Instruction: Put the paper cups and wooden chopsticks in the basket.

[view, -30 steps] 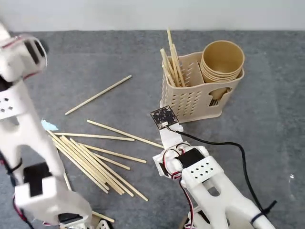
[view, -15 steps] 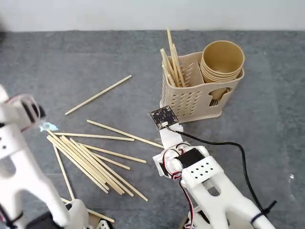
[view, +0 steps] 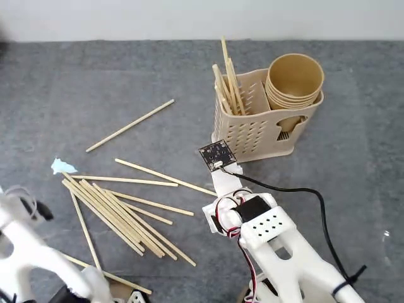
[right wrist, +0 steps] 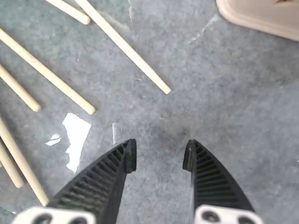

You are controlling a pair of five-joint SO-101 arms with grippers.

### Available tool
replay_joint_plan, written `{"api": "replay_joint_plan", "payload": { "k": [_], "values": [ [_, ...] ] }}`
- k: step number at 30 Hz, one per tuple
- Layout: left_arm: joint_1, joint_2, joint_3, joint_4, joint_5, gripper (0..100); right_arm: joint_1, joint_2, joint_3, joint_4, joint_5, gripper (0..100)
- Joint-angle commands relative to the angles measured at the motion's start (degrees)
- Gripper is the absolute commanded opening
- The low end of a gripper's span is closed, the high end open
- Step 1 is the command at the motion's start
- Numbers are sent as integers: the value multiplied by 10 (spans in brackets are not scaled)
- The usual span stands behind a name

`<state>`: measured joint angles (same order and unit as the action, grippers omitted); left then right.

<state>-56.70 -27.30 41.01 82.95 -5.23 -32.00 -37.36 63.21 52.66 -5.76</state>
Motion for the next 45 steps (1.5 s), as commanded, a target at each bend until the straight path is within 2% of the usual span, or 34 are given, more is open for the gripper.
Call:
{"api": "replay_joint_plan", "payload": {
  "k": [1,9,18,22,26,31,34,45],
  "values": [
    [-33,-25,35,-33,-30,217,4,-18,-2,0,8,182],
    [-38,-25,146,-95,-51,217,6,-17,-2,0,8,182],
    [-34,-25,283,-288,-50,217,6,-17,-2,0,8,182],
    [-34,-23,286,-277,-49,216,7,-17,-2,0,8,182],
    [-33,-21,314,-312,-49,205,7,-17,-2,0,8,182],
    [-33,-20,326,-331,-50,74,6,-17,-2,1,8,182],
    [-33,-20,326,-330,-50,32,5,-18,-2,2,8,182],
    [-33,-20,326,-330,-47,25,5,-18,-2,3,8,182]
  ]
}}
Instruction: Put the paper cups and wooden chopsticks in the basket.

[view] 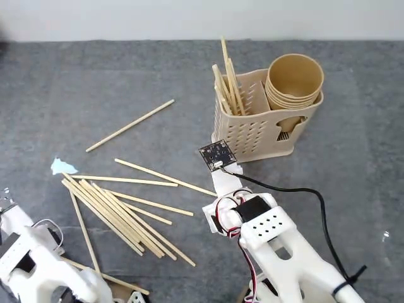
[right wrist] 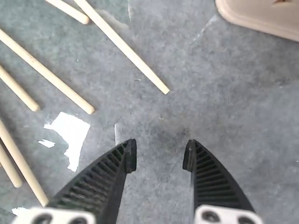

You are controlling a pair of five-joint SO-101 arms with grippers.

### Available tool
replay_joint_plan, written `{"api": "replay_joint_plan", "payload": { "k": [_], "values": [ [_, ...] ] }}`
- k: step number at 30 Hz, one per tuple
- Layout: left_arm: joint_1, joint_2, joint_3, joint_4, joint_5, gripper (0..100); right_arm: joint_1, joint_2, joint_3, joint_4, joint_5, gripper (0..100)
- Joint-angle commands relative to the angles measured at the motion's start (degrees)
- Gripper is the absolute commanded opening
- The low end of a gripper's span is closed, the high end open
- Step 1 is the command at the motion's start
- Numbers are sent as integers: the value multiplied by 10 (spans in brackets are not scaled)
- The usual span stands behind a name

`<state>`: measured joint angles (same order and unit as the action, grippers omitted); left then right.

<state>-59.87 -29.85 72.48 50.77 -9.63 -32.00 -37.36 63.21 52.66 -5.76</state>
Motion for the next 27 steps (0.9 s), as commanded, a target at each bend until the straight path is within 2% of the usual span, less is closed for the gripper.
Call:
{"api": "replay_joint_plan", "payload": {
  "k": [1,6,19,24,27],
  "values": [
    [-2,5,11,-8,-3,23,5,-18,-2,3,8,182],
    [5,1,7,-8,25,12,5,-18,-2,3,8,182],
    [165,0,-75,-4,203,12,5,-18,-2,3,8,182],
    [217,0,-138,54,244,12,5,-18,-2,3,8,182],
    [222,0,-195,124,244,12,5,-18,-2,3,8,182]
  ]
}}
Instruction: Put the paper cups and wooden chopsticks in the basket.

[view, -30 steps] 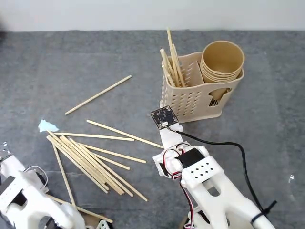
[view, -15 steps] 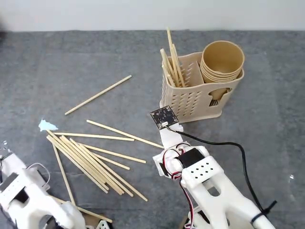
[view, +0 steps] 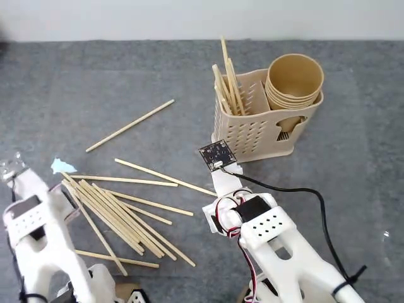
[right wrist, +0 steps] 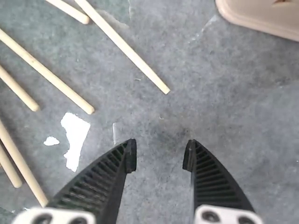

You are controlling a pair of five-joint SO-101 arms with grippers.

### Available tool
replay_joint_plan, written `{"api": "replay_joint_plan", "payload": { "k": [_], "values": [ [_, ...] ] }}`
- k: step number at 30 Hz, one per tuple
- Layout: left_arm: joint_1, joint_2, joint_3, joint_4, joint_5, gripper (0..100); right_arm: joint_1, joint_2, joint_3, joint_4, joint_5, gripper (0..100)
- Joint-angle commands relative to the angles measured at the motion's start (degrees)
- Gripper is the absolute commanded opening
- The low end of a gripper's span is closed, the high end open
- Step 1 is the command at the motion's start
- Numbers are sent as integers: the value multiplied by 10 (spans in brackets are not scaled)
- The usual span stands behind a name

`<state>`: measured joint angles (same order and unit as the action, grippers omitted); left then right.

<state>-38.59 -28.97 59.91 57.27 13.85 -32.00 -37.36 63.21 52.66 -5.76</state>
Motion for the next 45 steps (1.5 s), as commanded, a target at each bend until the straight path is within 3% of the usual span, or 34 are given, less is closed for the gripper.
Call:
{"api": "replay_joint_plan", "payload": {
  "k": [1,7,13,19,25,45],
  "values": [
    [9,-9,-87,89,7,13,5,-18,-2,3,8,182],
    [6,-9,-132,208,-25,57,5,-18,-2,3,8,182],
    [-63,-9,-104,232,-83,141,5,-18,-2,3,8,182],
    [-145,-5,-46,165,-139,143,5,-18,-2,3,8,182],
    [-162,-4,38,64,-159,145,5,-18,-2,3,8,182],
    [-159,-2,28,79,-156,144,4,-18,-2,4,8,182]
  ]
}}
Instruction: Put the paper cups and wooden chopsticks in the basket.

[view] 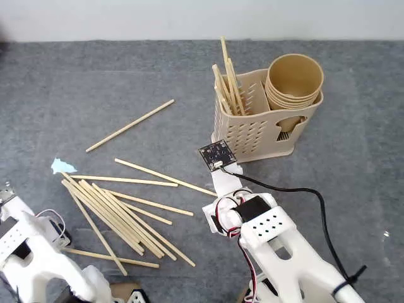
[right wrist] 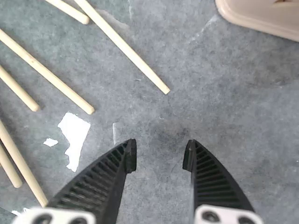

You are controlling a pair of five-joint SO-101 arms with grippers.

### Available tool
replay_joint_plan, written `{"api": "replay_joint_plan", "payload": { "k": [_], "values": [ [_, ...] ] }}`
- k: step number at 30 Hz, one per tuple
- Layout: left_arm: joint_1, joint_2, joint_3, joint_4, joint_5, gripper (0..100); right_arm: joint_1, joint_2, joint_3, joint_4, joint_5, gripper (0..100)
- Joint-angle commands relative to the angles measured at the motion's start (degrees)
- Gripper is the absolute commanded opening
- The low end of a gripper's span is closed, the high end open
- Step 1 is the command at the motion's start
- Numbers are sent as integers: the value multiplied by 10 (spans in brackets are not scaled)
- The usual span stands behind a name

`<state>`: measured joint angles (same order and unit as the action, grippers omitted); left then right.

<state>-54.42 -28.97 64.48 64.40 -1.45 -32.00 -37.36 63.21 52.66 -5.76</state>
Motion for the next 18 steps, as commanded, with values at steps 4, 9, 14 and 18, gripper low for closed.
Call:
{"api": "replay_joint_plan", "payload": {
  "k": [4,9,14,18],
  "values": [
    [0,28,-77,76,-4,141,4,-18,-2,4,8,182],
    [11,130,-136,95,-4,141,4,-18,-1,4,8,182],
    [9,224,-188,92,-4,141,4,-18,-1,4,8,182],
    [8,274,-189,19,-4,141,4,-18,-1,4,8,182]
  ]
}}
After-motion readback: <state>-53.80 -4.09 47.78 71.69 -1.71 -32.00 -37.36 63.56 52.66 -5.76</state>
